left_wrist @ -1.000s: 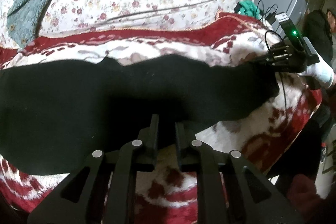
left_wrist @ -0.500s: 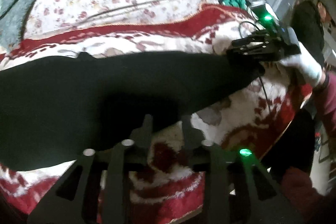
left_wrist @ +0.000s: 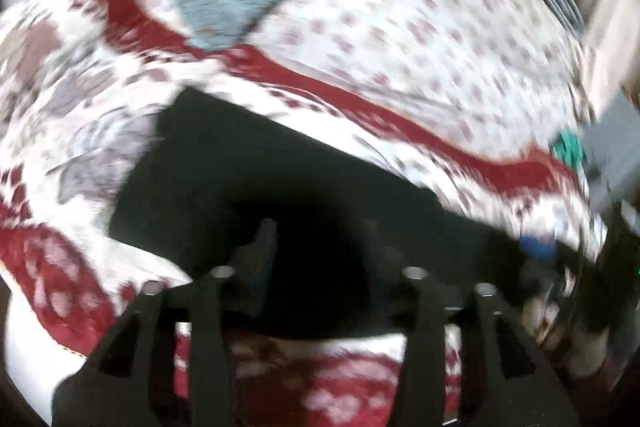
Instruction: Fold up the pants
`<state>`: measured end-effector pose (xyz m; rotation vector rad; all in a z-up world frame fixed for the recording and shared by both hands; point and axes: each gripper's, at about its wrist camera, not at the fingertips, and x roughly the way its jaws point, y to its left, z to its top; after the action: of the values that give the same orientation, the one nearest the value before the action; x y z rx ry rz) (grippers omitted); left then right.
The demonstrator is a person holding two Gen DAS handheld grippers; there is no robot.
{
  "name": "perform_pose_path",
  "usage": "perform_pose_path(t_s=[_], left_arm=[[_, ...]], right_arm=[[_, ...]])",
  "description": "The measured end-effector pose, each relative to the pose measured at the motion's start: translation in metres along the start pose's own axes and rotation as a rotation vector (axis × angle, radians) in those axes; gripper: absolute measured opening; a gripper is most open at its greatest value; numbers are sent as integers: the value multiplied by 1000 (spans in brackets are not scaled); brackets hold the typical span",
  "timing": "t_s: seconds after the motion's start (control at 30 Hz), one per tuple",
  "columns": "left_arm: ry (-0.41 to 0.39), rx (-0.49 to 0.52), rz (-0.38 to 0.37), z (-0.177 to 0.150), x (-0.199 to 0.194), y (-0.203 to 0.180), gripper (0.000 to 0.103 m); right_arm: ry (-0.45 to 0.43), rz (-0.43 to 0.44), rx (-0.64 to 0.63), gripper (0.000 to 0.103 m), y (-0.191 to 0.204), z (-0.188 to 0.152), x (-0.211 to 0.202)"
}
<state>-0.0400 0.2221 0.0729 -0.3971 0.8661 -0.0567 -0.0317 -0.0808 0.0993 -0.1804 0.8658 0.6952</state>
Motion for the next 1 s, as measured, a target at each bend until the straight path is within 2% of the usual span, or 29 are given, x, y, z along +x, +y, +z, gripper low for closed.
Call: perform_pose_path(t_s=[0.07, 0.17, 0.27, 0.4, 0.57, 0.73, 0.77, 0.8, 0.83, 0.87, 0.9, 0.93, 0.97, 1.0], left_arm=[[-6, -75, -4, 8, 1, 25, 58], [11, -119, -2, 14, 8, 44, 58], [35, -168, -17, 20, 20, 58, 58], [39, -194, -60, 29, 28, 63, 58], [68, -208, -78, 40, 46, 65, 58], [76, -226, -94, 55, 57, 64, 58], [74, -227, -96, 57, 59, 63, 58], [74, -230, -99, 58, 61, 62, 58], [69, -234, -112, 59, 61, 61, 56], [55, -231, -129, 60, 59, 60, 49], [35, -214, -127, 61, 55, 57, 27], [6, -188, -114, 62, 49, 54, 18], [-21, -174, -114, 63, 43, 52, 17], [-45, -163, -122, 63, 36, 50, 12]], right_arm=[[21, 14, -66, 53, 22, 7, 22], [19, -17, -154, 54, 52, 12, 44], [19, -45, -245, 58, 75, 17, 63], [24, -51, -307, 60, 88, 21, 82], [30, -113, -377, 61, 97, 22, 108], [32, -150, -389, 60, 93, 22, 131], [32, -128, -372, 55, 88, 23, 134], [36, -115, -355, 40, 85, 24, 135], [40, -99, -331, 34, 81, 27, 135], [34, -54, -291, 24, 74, 31, 133], [27, -27, -266, 12, 71, 33, 130], [13, 8, -226, 8, 66, 36, 125], [-3, 33, -202, 8, 64, 38, 119], [-14, 51, -189, 7, 64, 39, 115]])
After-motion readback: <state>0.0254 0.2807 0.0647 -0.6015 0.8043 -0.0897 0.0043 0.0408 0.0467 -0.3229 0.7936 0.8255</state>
